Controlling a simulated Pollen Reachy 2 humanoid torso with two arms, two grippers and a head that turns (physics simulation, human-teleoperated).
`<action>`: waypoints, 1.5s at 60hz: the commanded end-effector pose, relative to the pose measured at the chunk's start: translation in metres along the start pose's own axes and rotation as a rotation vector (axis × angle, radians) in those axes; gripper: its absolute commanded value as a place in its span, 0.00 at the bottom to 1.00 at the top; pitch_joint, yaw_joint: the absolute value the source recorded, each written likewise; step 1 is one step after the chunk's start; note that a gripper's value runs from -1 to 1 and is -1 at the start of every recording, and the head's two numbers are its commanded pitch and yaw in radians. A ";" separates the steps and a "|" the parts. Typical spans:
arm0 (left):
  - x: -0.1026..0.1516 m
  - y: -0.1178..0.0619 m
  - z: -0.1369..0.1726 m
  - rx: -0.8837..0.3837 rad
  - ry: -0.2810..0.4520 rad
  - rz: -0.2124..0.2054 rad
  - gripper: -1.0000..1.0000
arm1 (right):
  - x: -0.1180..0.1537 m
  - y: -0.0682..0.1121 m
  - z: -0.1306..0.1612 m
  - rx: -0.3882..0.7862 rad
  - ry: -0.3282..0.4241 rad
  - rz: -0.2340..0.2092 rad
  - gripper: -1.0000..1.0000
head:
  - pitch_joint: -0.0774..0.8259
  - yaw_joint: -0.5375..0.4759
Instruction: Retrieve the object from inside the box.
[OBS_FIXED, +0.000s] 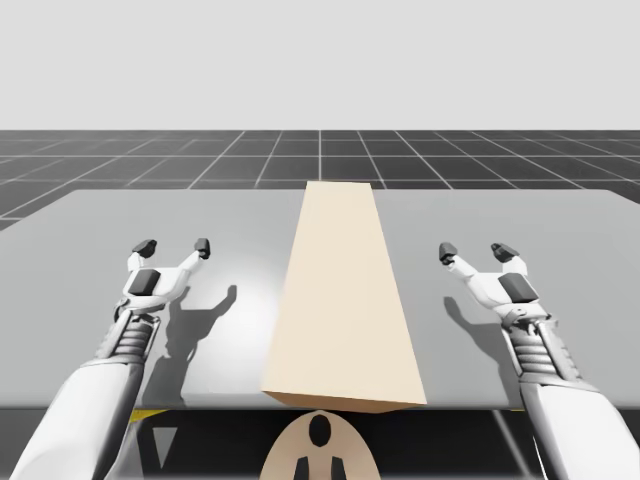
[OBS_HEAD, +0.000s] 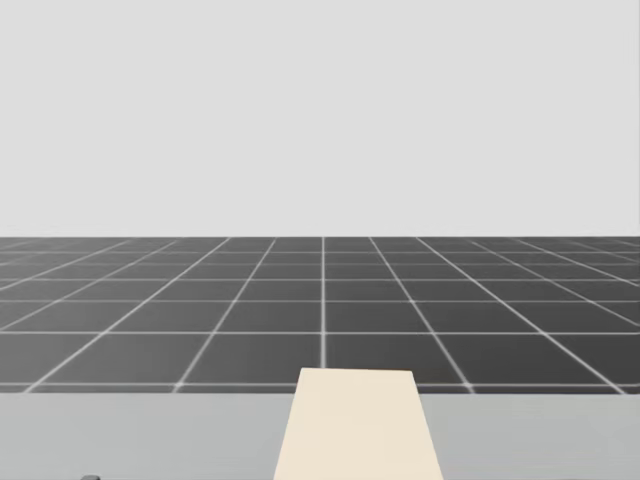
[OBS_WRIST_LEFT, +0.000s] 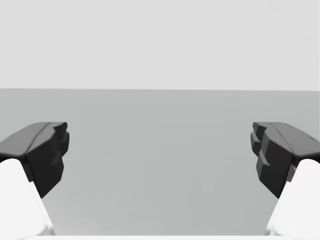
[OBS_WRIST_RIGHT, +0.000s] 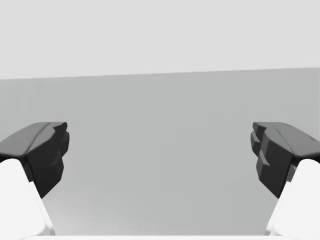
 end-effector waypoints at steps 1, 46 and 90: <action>0.000 0.000 0.000 0.000 0.000 -0.004 0.00 | -0.002 0.001 0.001 -0.005 0.019 0.003 0.00 | 0.07 0.54; -0.012 -0.092 0.047 -0.622 0.132 -0.131 0.00 | -0.015 0.060 0.020 0.578 0.074 0.155 0.00 | 0.07 0.53; -0.007 -0.168 0.077 -0.974 0.168 -0.077 0.00 | -0.014 0.062 0.025 0.627 0.039 0.175 0.00 | 0.07 0.53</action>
